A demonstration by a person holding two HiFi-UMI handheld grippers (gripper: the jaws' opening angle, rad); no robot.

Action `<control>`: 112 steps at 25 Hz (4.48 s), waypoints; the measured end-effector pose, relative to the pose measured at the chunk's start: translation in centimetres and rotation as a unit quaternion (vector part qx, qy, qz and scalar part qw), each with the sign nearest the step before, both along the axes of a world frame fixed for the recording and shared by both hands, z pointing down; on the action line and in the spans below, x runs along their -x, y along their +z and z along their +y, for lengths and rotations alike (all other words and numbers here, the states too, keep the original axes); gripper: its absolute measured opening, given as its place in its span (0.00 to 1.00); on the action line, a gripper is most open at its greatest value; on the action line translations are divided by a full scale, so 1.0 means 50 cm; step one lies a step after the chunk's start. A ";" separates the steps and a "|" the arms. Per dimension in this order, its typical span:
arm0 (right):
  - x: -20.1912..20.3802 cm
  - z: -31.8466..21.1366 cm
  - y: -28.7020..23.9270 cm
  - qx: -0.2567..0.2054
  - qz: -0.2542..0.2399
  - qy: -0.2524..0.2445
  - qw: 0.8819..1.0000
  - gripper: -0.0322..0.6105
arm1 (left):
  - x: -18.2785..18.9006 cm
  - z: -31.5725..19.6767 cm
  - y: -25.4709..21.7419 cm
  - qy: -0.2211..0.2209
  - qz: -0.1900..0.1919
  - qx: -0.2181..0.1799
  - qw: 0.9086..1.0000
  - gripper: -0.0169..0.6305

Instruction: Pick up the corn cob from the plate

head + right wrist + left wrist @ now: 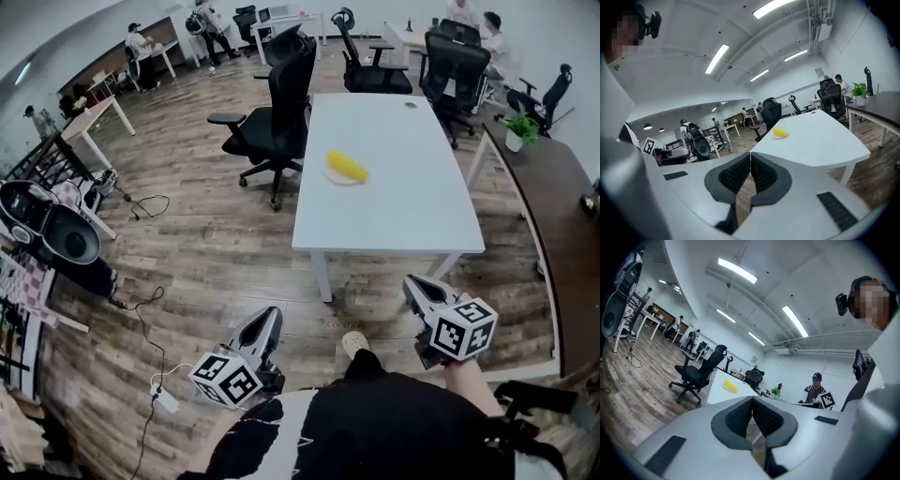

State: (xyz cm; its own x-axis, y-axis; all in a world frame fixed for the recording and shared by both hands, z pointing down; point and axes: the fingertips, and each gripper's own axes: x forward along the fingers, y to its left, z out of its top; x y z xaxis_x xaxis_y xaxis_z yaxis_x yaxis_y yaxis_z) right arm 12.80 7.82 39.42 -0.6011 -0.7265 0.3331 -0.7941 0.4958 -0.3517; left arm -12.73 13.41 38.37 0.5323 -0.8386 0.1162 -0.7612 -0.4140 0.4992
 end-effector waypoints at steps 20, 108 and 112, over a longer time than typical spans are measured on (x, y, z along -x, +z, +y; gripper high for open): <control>0.033 -0.478 -0.108 -0.082 -0.047 -0.110 0.989 0.08 | -0.004 -0.397 -0.055 -0.072 0.017 -0.036 0.997 0.05; 0.228 -0.990 0.283 0.072 0.252 -0.124 0.957 0.45 | 0.242 -0.842 0.177 -0.053 0.024 0.109 0.992 0.05; 0.230 -0.990 0.289 0.072 0.250 -0.126 0.957 0.45 | 0.250 -0.834 0.178 -0.059 0.021 0.110 0.992 0.05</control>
